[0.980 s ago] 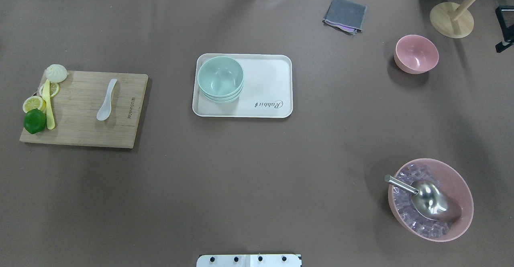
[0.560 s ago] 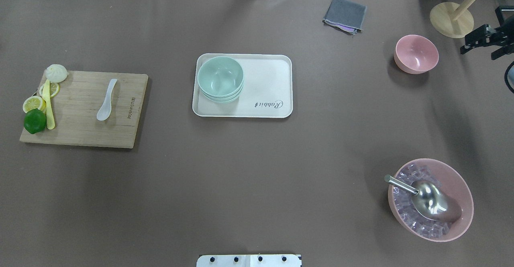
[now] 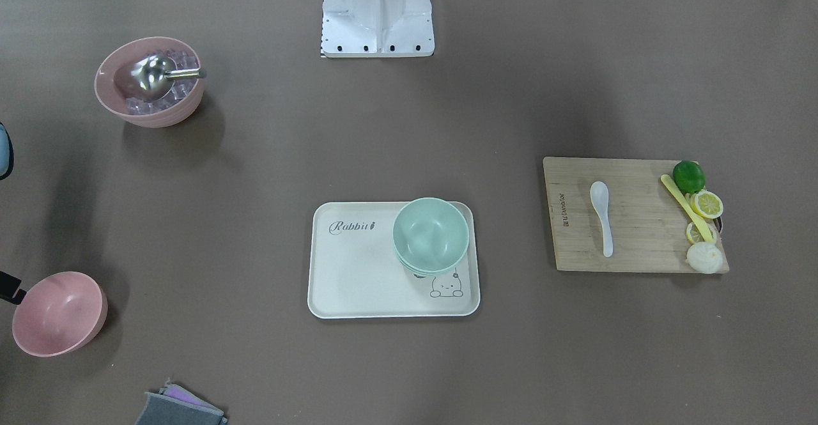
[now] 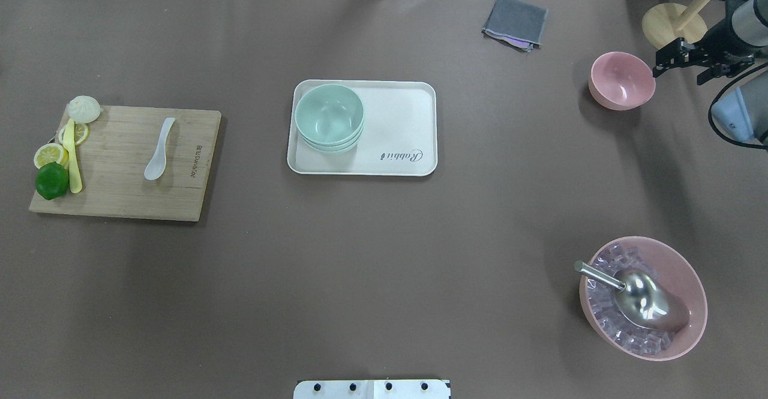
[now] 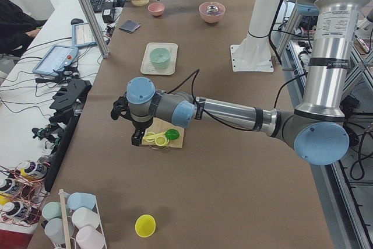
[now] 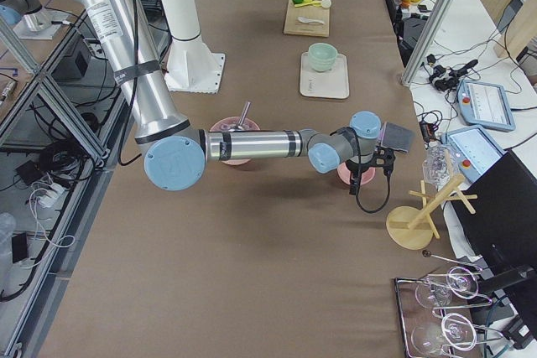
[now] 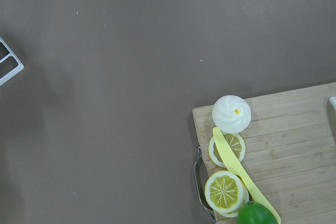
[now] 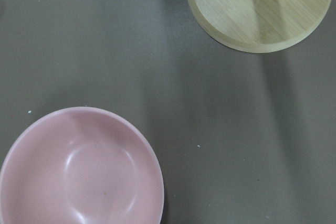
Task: Stack pink bowl on green and place spoon
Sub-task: 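Reach the right gripper to the small pink bowl and grasp its rim, then lift the pink bowl with the right gripper while the left gripper reaches the white spoon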
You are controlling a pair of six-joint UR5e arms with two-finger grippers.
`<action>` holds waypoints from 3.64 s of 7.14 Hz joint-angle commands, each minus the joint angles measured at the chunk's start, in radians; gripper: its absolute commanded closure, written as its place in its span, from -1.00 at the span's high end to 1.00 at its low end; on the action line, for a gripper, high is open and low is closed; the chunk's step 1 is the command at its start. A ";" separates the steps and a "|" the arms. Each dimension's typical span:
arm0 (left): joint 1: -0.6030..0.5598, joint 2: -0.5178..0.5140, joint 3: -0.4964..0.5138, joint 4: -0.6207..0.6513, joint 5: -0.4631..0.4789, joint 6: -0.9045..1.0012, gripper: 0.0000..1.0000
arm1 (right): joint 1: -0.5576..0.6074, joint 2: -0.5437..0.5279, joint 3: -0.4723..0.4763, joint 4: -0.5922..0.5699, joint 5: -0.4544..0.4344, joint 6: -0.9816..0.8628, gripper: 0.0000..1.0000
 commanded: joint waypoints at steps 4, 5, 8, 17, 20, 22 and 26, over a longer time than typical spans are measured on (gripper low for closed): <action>0.001 0.002 0.003 0.002 -0.002 -0.001 0.96 | -0.053 0.013 -0.033 0.001 -0.029 0.042 0.15; 0.001 0.002 0.003 0.003 -0.002 -0.001 0.96 | -0.055 0.013 -0.034 0.001 -0.027 0.041 -0.49; 0.001 0.002 0.005 0.003 -0.002 -0.002 0.96 | -0.062 0.013 -0.033 0.003 -0.038 0.036 -1.00; 0.415 -0.182 -0.063 0.005 0.205 -0.641 0.94 | 0.031 0.026 0.208 -0.011 0.189 0.287 -1.00; 0.568 -0.244 0.009 -0.018 0.322 -0.763 0.93 | -0.038 0.044 0.265 -0.005 0.174 0.416 -1.00; 0.581 -0.285 0.161 -0.181 0.322 -0.803 0.93 | -0.065 0.075 0.267 -0.002 0.152 0.470 -1.00; 0.606 -0.296 0.197 -0.205 0.324 -0.809 0.70 | -0.087 0.115 0.271 0.001 0.143 0.525 -1.00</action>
